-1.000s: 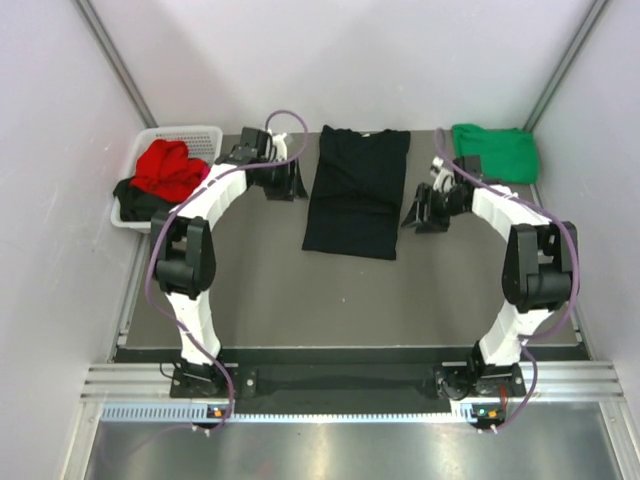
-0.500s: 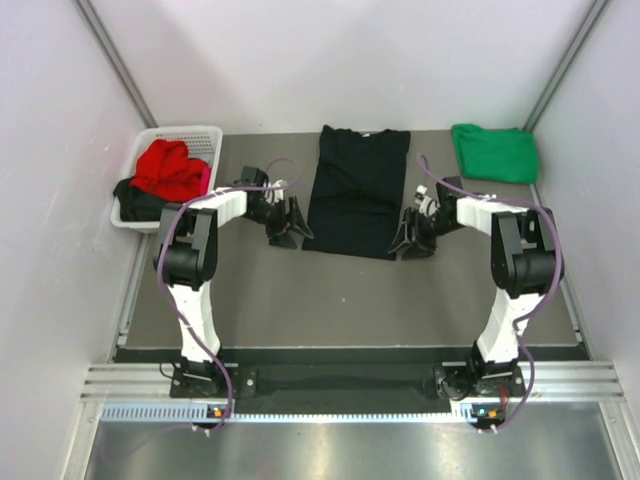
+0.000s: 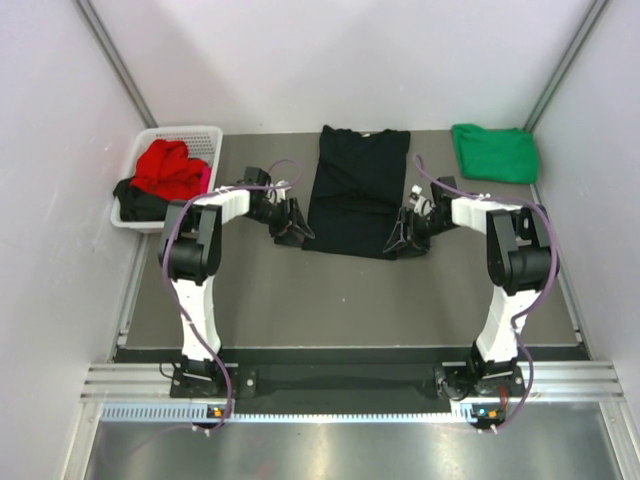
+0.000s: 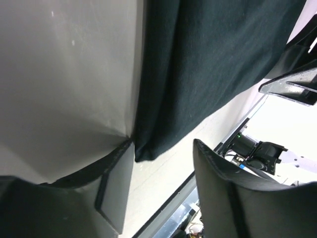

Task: Fold and stack the t-shirts
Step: Fold the tshirt

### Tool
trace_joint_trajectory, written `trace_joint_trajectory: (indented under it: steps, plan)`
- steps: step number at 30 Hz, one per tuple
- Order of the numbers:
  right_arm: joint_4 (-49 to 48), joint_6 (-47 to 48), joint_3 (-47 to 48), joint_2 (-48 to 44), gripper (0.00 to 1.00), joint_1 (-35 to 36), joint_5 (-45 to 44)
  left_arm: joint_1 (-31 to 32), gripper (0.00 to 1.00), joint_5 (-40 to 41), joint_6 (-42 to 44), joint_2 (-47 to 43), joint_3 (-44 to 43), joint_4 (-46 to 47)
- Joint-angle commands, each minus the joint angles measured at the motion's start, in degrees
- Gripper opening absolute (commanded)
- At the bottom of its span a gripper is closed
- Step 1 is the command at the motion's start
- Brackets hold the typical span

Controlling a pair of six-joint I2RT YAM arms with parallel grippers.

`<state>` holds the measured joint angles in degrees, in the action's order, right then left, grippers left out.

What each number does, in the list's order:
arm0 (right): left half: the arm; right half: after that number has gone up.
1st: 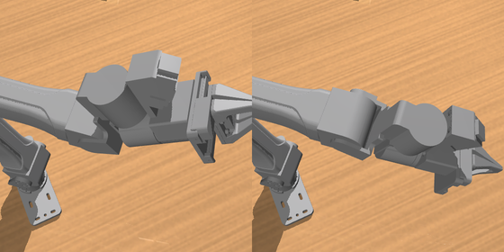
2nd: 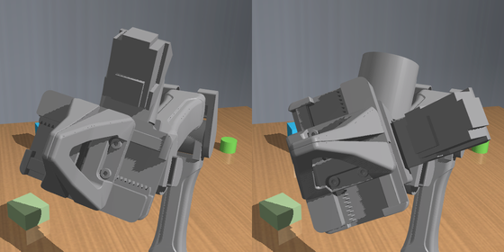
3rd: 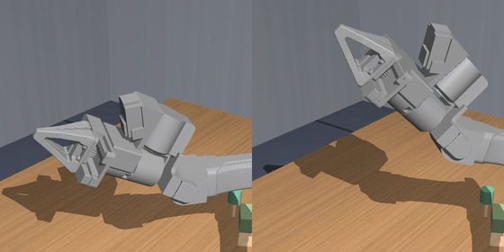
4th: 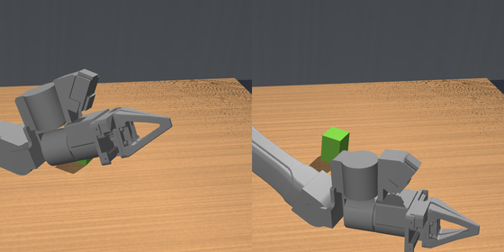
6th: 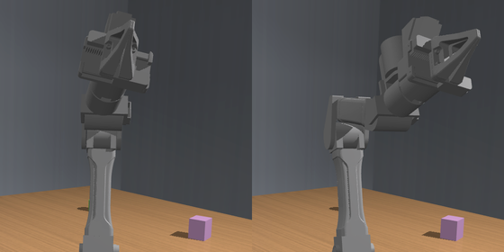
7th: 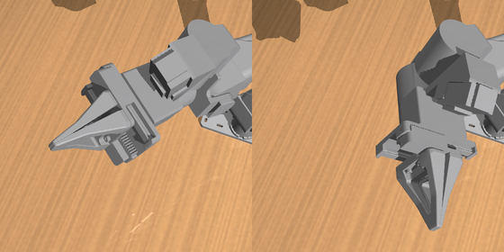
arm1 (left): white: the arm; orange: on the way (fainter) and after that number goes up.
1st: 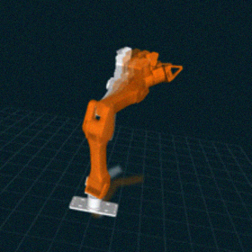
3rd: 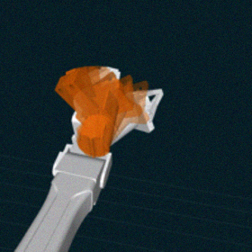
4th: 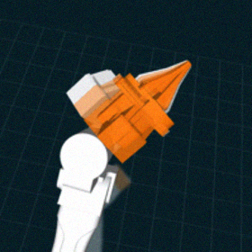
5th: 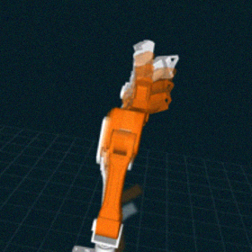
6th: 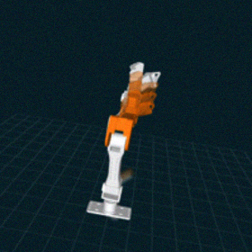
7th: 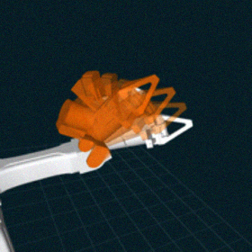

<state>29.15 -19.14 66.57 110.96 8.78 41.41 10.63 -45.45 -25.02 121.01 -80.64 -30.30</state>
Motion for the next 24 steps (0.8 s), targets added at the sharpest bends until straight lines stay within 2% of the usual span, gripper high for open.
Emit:
trace_joint_trajectory:
  steps: [1,3,5,8,10,12,16,24]
  plan:
    - [-1.6,0.2,0.6,2.3,0.48,0.7,-2.8,0.4,0.55,1.0,0.5,2.4,-2.1,1.1]
    - [-1.6,0.0,0.3,2.6,0.44,0.7,-3.2,0.5,0.50,0.7,0.4,2.8,-2.6,1.3]
    - [-1.9,-0.1,0.2,2.9,0.35,0.8,-2.4,0.9,0.44,0.4,0.3,3.4,-2.8,1.6]
    - [-2.3,-0.2,0.2,2.8,0.22,0.7,-1.8,1.3,0.29,-2.1,0.0,3.6,-2.4,2.9]
    - [-2.7,0.1,0.4,2.4,0.10,0.7,-1.5,1.4,0.02,-3.3,-0.6,3.2,-2.1,3.6]
    - [-3.0,-0.1,0.7,1.6,0.00,0.5,-0.9,1.4,0.00,-3.8,-0.6,2.6,-2.2,3.6]
    - [-2.2,-0.4,1.6,-1.0,0.00,-1.3,-0.4,1.0,0.00,-5.0,-0.9,-1.5,-2.2,3.3]
    - [6.0,2.9,1.9,-11.0,0.00,-6.9,1.9,0.7,0.00,-5.3,0.9,-11.0,-1.4,-0.3]
